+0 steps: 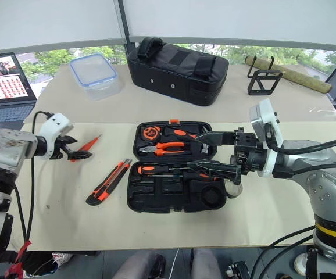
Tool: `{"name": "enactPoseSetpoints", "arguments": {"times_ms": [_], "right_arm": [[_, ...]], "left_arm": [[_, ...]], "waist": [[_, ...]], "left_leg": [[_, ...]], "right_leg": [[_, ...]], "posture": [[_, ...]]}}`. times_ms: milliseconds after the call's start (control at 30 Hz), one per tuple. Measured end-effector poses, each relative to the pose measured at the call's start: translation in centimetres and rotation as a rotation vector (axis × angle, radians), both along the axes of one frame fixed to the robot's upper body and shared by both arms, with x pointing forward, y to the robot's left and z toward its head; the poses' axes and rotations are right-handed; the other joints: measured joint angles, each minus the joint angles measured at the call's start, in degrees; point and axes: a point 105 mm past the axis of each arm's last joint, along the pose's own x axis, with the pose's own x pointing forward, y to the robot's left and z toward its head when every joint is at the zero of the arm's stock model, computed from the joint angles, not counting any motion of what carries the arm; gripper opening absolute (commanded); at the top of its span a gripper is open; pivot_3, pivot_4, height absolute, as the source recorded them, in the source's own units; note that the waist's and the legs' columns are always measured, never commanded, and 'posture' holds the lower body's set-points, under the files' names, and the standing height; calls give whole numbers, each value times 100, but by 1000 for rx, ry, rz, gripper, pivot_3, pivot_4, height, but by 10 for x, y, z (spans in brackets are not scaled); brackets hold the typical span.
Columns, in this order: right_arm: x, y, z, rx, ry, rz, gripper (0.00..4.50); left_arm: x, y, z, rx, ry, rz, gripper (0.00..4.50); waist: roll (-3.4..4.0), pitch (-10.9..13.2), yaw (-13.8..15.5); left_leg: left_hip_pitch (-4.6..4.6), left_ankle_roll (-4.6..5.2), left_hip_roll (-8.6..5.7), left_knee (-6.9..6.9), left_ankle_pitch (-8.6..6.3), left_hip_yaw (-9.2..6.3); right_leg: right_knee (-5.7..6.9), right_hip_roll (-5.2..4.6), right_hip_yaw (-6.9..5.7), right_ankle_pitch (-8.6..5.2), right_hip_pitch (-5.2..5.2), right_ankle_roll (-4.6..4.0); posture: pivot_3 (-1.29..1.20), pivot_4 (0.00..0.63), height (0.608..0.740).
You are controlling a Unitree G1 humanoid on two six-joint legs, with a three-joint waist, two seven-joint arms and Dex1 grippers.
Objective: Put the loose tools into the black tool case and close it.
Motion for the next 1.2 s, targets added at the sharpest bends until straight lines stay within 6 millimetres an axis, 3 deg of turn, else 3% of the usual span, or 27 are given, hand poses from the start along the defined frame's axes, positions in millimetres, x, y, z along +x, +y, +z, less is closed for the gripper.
{"name": "enactPoseSetpoints", "arguments": {"times_ms": [67, 167, 300, 400, 467, 533, 633, 700, 900, 1067, 1200], "right_arm": [[0, 1, 0, 0, -6, -5, 4475], [-3, 2, -1, -5, -7, -7, 4500], [-6, -7, -9, -52, 7, -39, 4500], [-12, -27, -33, -227, 25, -92, 4500], [-16, -34, -42, -265, 56, -96, 4500], [-19, -37, -42, -263, 65, -96, 4500], [-27, -42, -42, -290, 70, -92, 4500], [-30, -43, -44, -301, 70, -82, 4500], [-31, -45, -41, -307, 31, -88, 4500], [-29, -42, -38, -307, 9, -78, 4500], [-28, -40, -41, -308, 15, -75, 4500]], "left_arm": [[4, 0, 1, 17, 4, 5, 4500], [8, 1, -1, 28, 11, 10, 3724], [6, -1, -2, 23, 35, -18, 2226], [4, 1, -1, 3, 42, -23, 1160], [1, -6, 14, -84, 7, -73, 412], [-6, -31, 44, -192, -56, -221, 406], [-32, -66, 89, -232, -117, -472, 406], [-48, -81, 99, -221, -120, -572, 406], [-81, -137, 72, -154, 56, -805, 406], [-89, -190, 31, -95, 174, -906, 406], [-93, -198, 13, -56, 234, -905, 406]], "waist": [[1, 0, 1], [1, -1, 2], [0, -1, -2], [-1, -1, -6], [-7, 3, -35], [-9, 4, -33], [-8, 3, -23], [-5, 2, -18], [-6, 3, 24], [-9, 5, 56], [-11, 7, -10]], "left_leg": [[2, 1, -1, 3, 0, 1], [10, 1, 0, 7, 0, 1], [13, 1, 0, 9, 0, 3], [4, 1, 0, 11, 0, 3], [-22, 1, 3, 24, 0, 5], [-46, 0, 2, 46, 0, 5], [-63, 1, 1, 59, 0, 3], [-50, 1, -1, 57, -1, 5], [-16, 6, 2, 53, -4, 2], [-8, 9, 0, 54, -5, 3], [-7, 6, 6, 42, -4, 4]], "right_leg": [[0, -1, 1, 0, 1, 0], [4, -2, 5, 0, 9, 0], [41, -7, 13, 0, 6, 0], [43, -2, 11, -1, -4, 1], [51, -9, 12, -1, -27, 0], [72, -18, 13, 0, -49, 0], [72, -22, 10, 0, -59, 0], [51, -20, 11, 0, -47, 1], [37, -10, 12, 0, -1, 0], [36, -11, 17, 0, 10, 1], [39, -17, 23, 0, -2, 0]], "posture": [[0, 150, 715], [0, 150, 715], [0, 150, 715], [0, 150, 715], [0, 150, 715], [0, 150, 715], [0, 150, 715], [0, 150, 715], [0, 150, 715], [0, 150, 715], [0, 150, 715]]}}
